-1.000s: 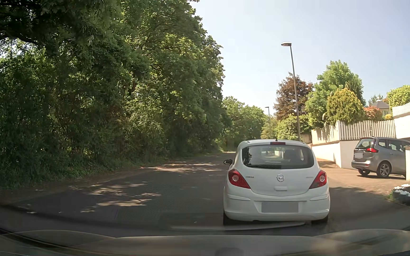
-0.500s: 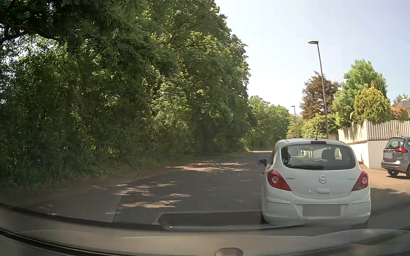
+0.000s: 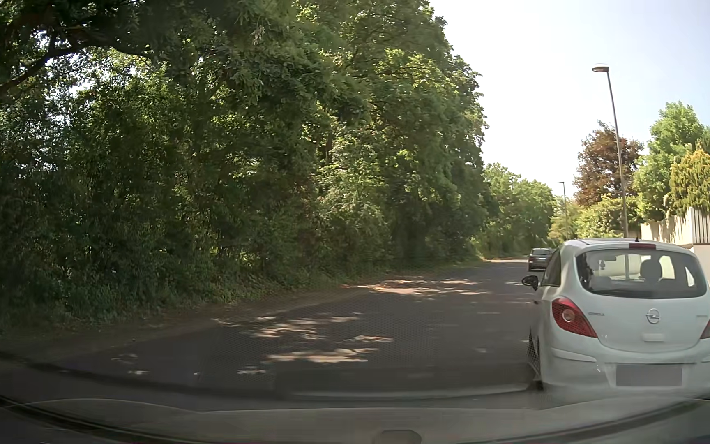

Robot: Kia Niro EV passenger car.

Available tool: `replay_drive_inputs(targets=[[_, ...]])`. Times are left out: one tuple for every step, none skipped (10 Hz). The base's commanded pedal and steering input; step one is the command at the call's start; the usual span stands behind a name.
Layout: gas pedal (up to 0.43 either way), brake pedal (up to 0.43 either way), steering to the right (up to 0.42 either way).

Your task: Follow the waypoints while adhering to traffic rules and regulations

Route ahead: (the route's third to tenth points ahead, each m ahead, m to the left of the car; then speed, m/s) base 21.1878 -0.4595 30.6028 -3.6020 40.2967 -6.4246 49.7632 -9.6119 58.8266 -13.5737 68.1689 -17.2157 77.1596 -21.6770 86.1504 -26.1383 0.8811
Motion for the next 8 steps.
replay_drive_inputs(targets=[[0.0, 0.0, -0.704], [0.0, 0.0, -0.643], [0.0, 0.0, -0.586], [0.0, 0.0, -0.551], [0.0, 0.0, -0.544], [0.0, 0.0, -0.52], [0.0, 0.0, -0.494], [0.0, 0.0, -0.463]])
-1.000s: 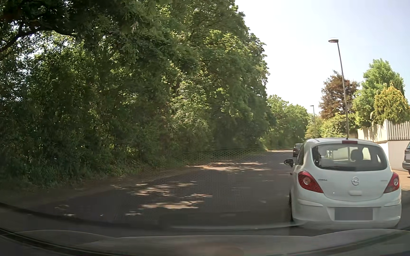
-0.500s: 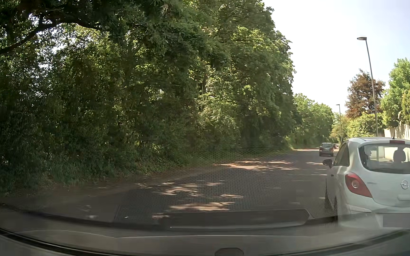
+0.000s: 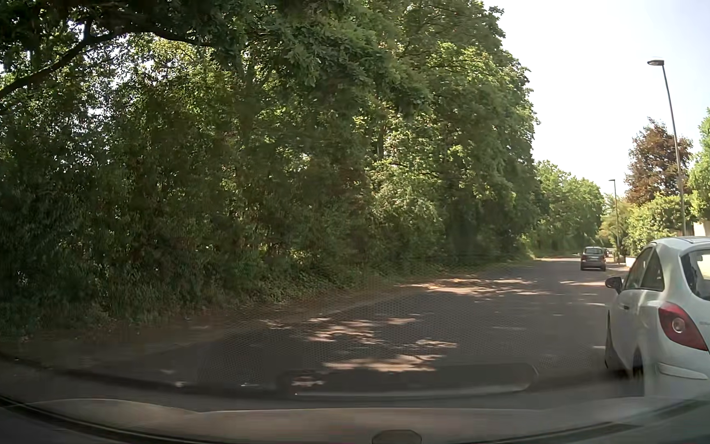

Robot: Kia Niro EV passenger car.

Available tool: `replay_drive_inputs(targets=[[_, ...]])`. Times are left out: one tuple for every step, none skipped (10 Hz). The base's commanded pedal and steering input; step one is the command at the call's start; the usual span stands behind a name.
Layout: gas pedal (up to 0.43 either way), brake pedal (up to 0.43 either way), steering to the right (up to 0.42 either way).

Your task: Follow the waypoints while adhering to traffic rules and regulations

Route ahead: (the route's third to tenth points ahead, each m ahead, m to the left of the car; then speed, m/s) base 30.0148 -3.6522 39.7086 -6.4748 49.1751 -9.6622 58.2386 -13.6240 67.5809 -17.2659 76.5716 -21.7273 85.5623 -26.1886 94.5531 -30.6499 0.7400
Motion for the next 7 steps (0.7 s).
replay_drive_inputs(targets=[[0.0, 0.0, -0.437], [0.0, 0.0, -0.397], [0.0, 0.0, -0.362], [0.0, 0.0, -0.325], [0.0, 0.0, -0.284], [0.0, 0.0, -0.225], [0.0, 0.0, -0.152]])
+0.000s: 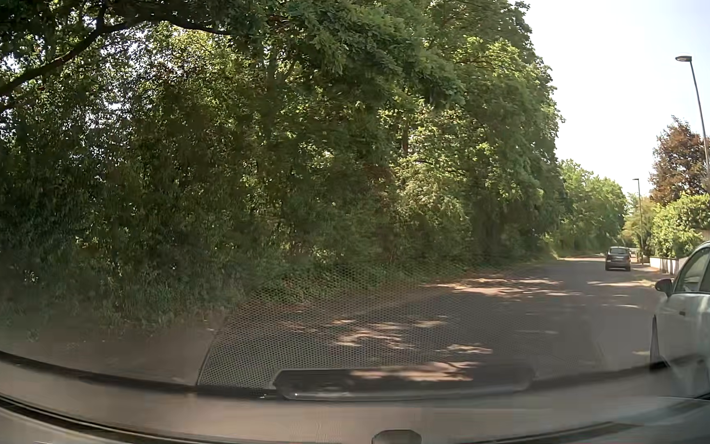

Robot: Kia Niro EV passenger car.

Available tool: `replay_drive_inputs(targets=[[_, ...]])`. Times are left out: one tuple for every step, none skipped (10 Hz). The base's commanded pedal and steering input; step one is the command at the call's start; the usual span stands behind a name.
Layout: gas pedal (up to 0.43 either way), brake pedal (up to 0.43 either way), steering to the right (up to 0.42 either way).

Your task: Follow the waypoints while adhering to traffic rules and regulations

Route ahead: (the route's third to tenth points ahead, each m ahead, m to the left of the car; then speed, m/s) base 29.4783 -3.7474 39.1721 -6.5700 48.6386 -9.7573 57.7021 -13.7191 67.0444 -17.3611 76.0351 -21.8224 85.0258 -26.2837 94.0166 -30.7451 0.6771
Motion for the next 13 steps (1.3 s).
replay_drive_inputs(targets=[[0.0, 0.0, -0.1], [0.0, 0.0, -0.07], [0.0, 0.0, -0.032], [0.0, 0.0, -0.004], [0.0, 0.0, 0.033], [0.008, 0.0, 0.065], [0.02, 0.0, 0.095], [0.02, 0.0, 0.113], [0.02, 0.0, 0.137], [0.028, 0.0, 0.159], [0.028, 0.0, 0.178], [0.028, 0.0, 0.196], [0.028, 0.0, 0.215]])
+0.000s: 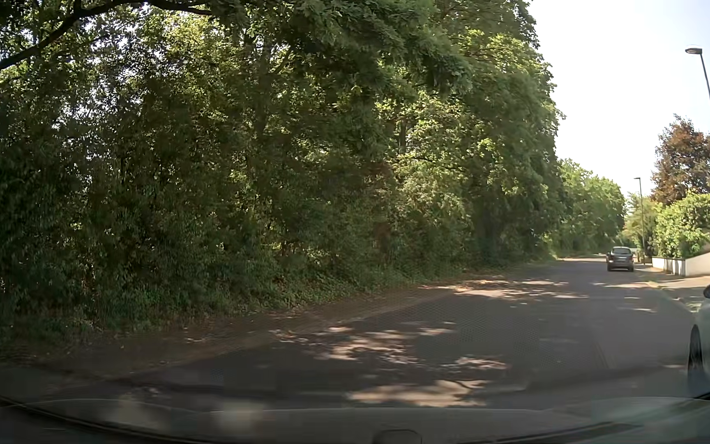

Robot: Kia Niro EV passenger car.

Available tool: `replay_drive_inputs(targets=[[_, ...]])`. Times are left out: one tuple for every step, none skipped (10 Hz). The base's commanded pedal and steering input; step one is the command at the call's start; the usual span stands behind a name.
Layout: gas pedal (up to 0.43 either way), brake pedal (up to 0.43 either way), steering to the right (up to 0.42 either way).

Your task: Follow the waypoints while adhering to traffic rules and regulations

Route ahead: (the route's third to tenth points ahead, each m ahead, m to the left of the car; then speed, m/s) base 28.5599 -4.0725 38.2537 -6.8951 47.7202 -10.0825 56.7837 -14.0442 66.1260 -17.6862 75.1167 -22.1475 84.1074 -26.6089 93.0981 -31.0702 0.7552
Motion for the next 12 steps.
replay_drive_inputs(targets=[[0.028, 0.0, 0.23], [0.028, 0.0, 0.234], [0.028, 0.0, 0.234], [0.028, 0.0, 0.234], [0.028, 0.0, 0.235], [0.028, 0.0, 0.241], [0.028, 0.0, 0.254], [0.028, 0.0, 0.273], [0.028, 0.0, 0.292], [0.039, 0.0, 0.303], [0.059, 0.0, 0.312], [0.118, 0.0, 0.319]])
